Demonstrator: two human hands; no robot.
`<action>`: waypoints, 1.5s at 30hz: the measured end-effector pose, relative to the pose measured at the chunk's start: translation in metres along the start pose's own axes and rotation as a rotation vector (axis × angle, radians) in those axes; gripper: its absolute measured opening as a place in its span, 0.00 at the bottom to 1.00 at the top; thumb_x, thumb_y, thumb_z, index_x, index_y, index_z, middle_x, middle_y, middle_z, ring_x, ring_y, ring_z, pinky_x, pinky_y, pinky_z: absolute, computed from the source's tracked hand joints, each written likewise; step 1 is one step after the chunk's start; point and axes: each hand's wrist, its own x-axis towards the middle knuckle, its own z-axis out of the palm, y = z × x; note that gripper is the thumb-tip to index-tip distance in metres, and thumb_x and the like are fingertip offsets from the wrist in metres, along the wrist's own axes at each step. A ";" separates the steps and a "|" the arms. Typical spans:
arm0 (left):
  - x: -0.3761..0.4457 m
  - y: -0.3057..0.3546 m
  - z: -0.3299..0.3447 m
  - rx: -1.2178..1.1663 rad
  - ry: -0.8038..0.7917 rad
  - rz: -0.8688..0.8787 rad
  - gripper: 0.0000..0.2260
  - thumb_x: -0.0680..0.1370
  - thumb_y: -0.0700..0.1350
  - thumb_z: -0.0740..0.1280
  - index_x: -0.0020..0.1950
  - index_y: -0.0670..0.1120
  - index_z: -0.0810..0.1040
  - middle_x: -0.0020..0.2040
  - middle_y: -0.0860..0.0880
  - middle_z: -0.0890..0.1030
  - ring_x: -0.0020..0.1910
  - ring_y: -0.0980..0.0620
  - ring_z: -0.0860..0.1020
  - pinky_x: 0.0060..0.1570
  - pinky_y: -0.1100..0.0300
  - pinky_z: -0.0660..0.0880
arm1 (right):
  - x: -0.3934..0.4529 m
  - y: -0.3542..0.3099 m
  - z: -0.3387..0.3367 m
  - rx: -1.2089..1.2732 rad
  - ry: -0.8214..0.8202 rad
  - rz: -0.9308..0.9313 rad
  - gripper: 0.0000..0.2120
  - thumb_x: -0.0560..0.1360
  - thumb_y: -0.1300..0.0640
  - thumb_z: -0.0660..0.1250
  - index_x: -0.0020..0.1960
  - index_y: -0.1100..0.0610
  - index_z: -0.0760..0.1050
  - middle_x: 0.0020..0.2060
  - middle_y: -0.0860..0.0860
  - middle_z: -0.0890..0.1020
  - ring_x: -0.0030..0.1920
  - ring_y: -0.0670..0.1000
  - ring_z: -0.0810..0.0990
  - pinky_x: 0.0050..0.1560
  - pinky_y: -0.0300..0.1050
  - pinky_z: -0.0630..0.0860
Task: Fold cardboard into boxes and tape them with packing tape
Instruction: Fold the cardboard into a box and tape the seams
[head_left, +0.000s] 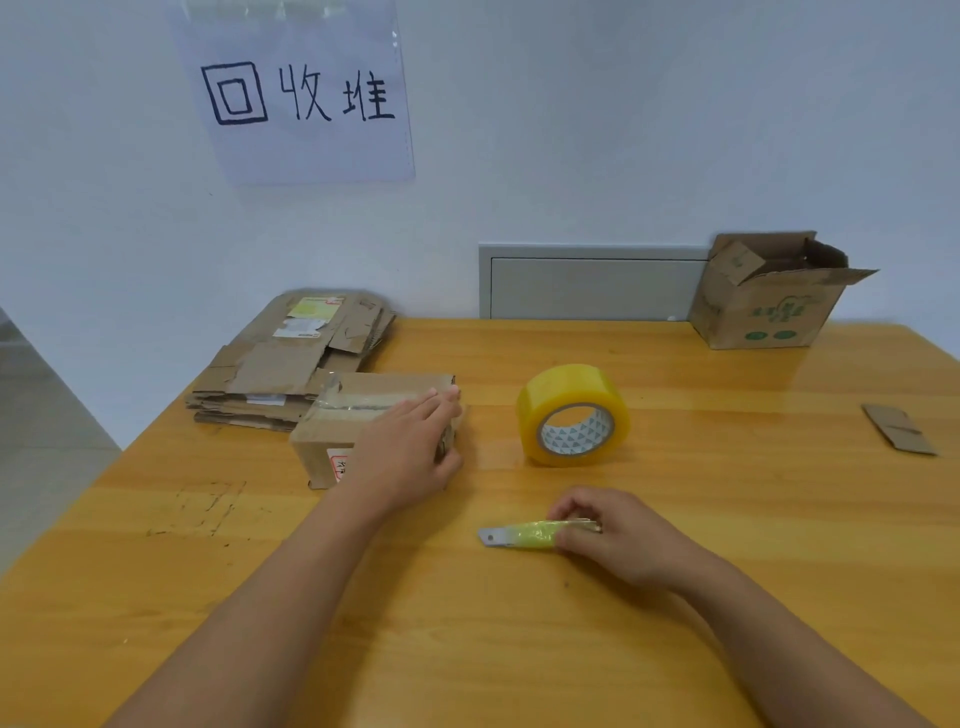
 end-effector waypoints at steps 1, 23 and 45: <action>-0.002 0.000 -0.001 -0.011 0.012 0.012 0.18 0.79 0.52 0.64 0.69 0.51 0.73 0.78 0.57 0.64 0.76 0.54 0.63 0.68 0.55 0.68 | 0.002 0.002 0.000 -0.149 0.042 -0.017 0.02 0.77 0.50 0.67 0.50 0.45 0.77 0.45 0.42 0.80 0.50 0.44 0.76 0.53 0.43 0.74; -0.076 -0.027 -0.006 -0.184 0.236 0.108 0.08 0.77 0.48 0.68 0.51 0.48 0.84 0.58 0.53 0.81 0.56 0.54 0.78 0.56 0.54 0.75 | 0.107 -0.079 0.043 -0.395 0.288 -0.708 0.09 0.79 0.52 0.66 0.56 0.55 0.75 0.65 0.50 0.74 0.55 0.56 0.78 0.45 0.55 0.79; -0.076 -0.014 0.018 -0.081 0.496 -0.066 0.12 0.80 0.51 0.61 0.46 0.44 0.77 0.44 0.49 0.76 0.43 0.48 0.73 0.44 0.57 0.68 | 0.109 -0.072 0.053 -0.377 0.281 -0.776 0.16 0.79 0.56 0.67 0.66 0.48 0.72 0.64 0.55 0.72 0.55 0.57 0.76 0.44 0.54 0.79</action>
